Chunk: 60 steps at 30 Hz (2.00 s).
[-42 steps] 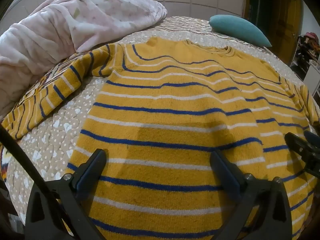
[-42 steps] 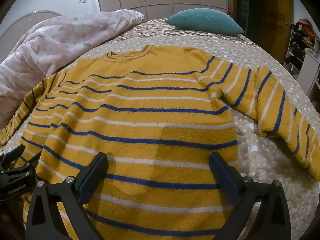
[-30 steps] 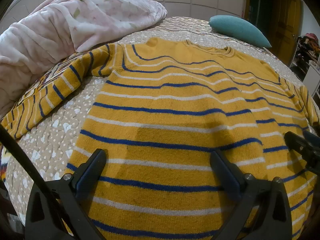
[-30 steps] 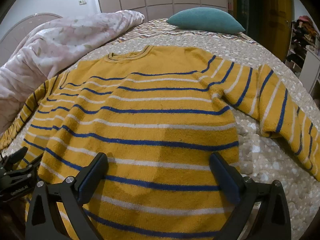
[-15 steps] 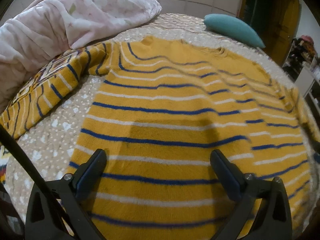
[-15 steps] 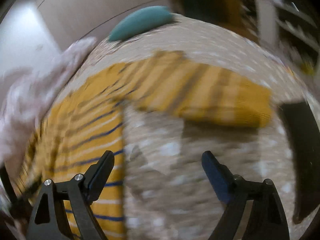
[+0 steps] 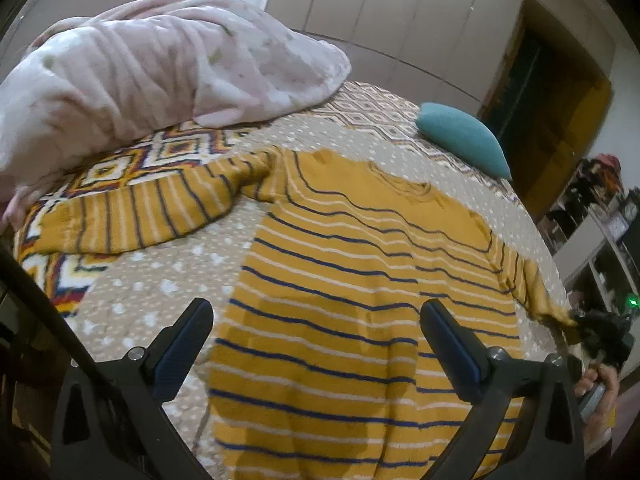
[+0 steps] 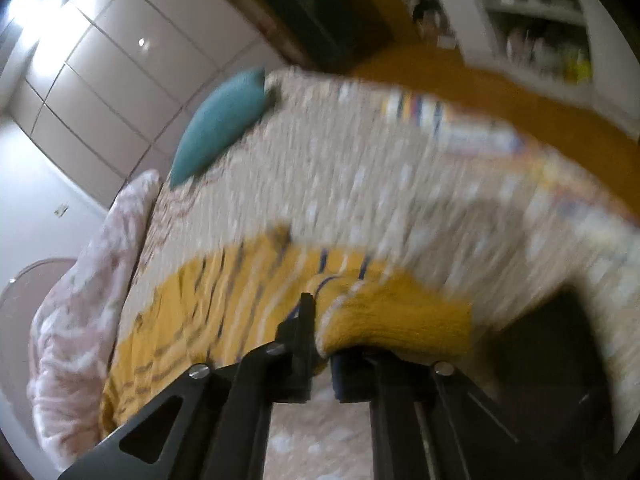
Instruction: Fold small clothes
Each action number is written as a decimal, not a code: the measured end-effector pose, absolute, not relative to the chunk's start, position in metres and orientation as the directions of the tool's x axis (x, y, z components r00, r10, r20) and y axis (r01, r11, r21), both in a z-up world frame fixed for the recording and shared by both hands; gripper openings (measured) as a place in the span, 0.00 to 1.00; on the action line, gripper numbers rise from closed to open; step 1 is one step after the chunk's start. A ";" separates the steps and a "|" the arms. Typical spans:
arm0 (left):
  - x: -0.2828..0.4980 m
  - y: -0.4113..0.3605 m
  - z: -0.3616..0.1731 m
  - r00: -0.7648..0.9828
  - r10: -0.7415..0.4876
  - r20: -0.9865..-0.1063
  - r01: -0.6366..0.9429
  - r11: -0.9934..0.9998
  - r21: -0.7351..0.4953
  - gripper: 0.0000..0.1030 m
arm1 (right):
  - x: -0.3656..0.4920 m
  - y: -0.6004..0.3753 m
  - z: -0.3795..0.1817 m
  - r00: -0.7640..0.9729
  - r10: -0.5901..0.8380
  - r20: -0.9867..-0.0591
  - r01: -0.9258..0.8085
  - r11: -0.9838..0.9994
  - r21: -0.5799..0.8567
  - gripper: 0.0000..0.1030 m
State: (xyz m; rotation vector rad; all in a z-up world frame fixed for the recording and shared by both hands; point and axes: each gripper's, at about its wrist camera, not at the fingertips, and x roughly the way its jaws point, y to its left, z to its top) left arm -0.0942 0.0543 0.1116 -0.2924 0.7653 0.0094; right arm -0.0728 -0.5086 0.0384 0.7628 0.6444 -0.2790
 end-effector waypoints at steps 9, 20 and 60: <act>-0.110 0.088 0.125 0.756 -0.056 -0.652 -0.163 0.949 -0.271 1.00 | -0.101 -0.572 0.142 0.768 -0.277 -0.577 0.576 0.692 0.435 0.06; -0.125 0.133 0.115 0.772 -0.022 -0.635 -0.211 0.934 -0.289 1.00 | 0.030 -0.321 0.165 0.797 -0.053 -0.601 0.178 0.972 0.150 0.06; -0.063 0.352 0.020 0.595 0.249 -0.764 -0.595 0.776 -0.211 0.88 | -0.082 -0.172 0.040 0.657 0.120 -0.744 -0.256 0.964 -0.071 0.73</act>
